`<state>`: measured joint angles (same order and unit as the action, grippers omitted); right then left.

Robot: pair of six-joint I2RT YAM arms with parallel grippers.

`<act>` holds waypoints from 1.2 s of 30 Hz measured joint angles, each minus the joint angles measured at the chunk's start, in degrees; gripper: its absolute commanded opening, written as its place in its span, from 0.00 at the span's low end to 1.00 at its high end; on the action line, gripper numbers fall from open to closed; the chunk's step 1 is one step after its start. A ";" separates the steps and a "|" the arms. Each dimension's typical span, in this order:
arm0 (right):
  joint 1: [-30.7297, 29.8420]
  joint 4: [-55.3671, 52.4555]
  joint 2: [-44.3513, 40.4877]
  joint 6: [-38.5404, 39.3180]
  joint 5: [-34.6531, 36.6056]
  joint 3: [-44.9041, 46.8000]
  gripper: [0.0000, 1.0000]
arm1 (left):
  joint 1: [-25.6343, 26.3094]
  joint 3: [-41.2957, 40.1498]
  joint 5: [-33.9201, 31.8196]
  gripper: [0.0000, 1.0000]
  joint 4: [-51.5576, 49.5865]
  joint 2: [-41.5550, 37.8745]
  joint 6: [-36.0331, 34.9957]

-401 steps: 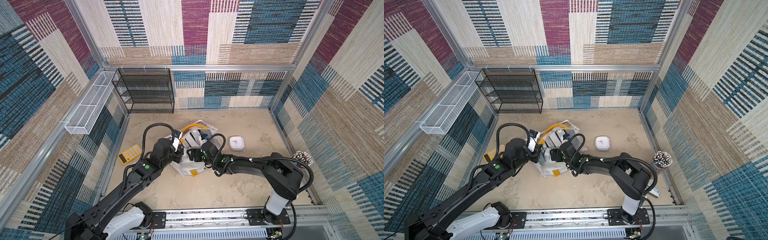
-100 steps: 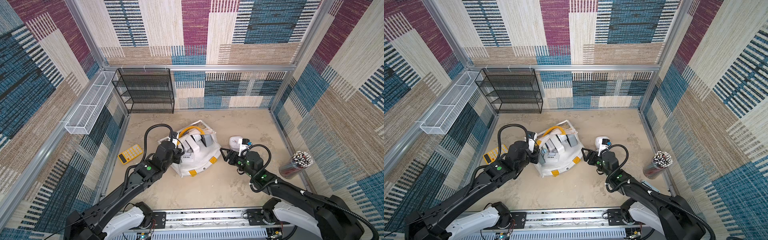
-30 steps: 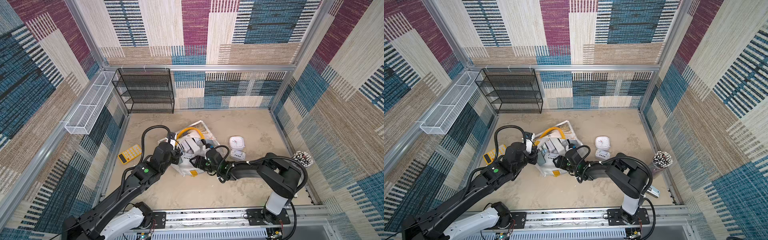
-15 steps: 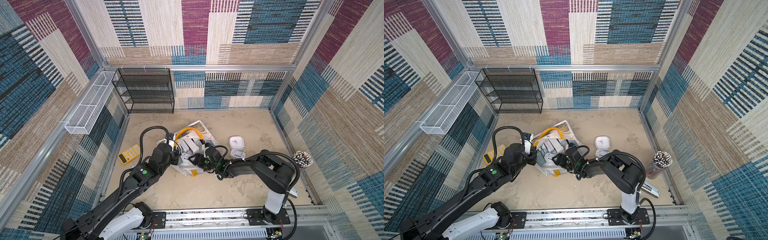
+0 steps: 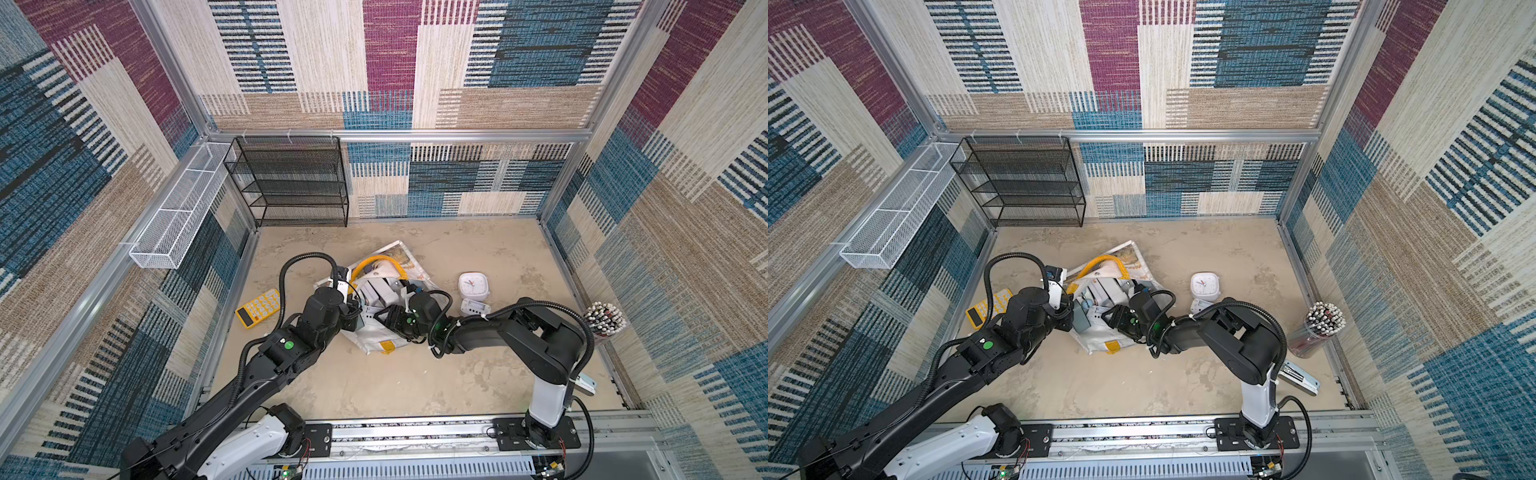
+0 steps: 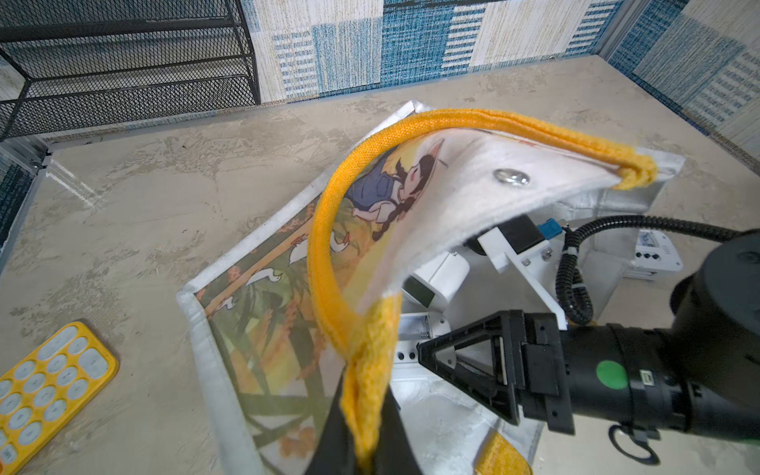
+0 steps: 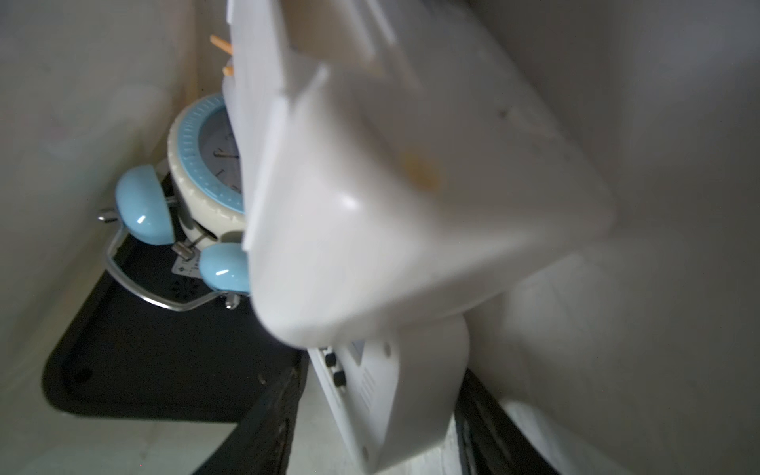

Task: Take the alarm clock out of the canvas bag
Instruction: Pick up the alarm from the canvas bag.

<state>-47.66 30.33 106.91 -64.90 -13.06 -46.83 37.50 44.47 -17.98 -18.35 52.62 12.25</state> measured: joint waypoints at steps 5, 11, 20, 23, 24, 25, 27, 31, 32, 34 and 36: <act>0.02 1.64 -1.14 -0.39 -0.46 0.24 0.58 | 0.00 -0.17 0.00 0.00 0.07 0.00 0.09; 0.02 3.63 -1.16 -0.96 -1.14 0.22 0.56 | 0.00 -0.35 0.02 0.00 0.13 -0.02 0.20; 0.02 4.48 0.02 -1.46 -1.53 -0.11 0.53 | 0.00 -0.44 0.02 0.00 0.50 0.00 0.63; 0.00 4.24 0.52 -1.49 -1.53 -0.33 0.53 | 0.00 -0.44 0.00 0.00 0.52 0.00 0.66; 0.02 4.20 0.52 -1.49 -1.51 -0.33 0.53 | 0.00 -0.44 0.00 0.00 0.52 0.00 0.66; 0.02 4.20 0.52 -1.49 -1.51 -0.33 0.53 | 0.00 -0.44 0.00 0.00 0.52 0.02 0.68; 0.02 4.20 0.55 -1.49 -1.51 -0.33 0.52 | 0.00 -0.44 0.00 0.00 0.55 0.11 0.79; 0.02 4.20 0.63 -1.44 -1.51 -0.35 0.47 | 0.00 -0.44 0.02 0.00 0.57 0.17 0.87; 0.02 4.20 0.63 -1.44 -1.51 -0.35 0.46 | 0.00 -0.44 0.02 0.00 0.57 0.17 0.87; 0.02 4.20 0.63 -1.42 -1.51 -0.35 0.44 | 0.00 -0.46 0.02 0.00 0.57 0.13 0.96; 0.02 4.24 0.63 -1.42 -1.49 -0.28 0.41 | 0.00 -0.52 0.02 0.00 0.59 0.09 1.05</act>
<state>-47.64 34.57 107.55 -66.32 -14.55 -47.11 37.50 43.94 -17.96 -17.76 52.71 13.30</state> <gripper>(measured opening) 0.435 0.078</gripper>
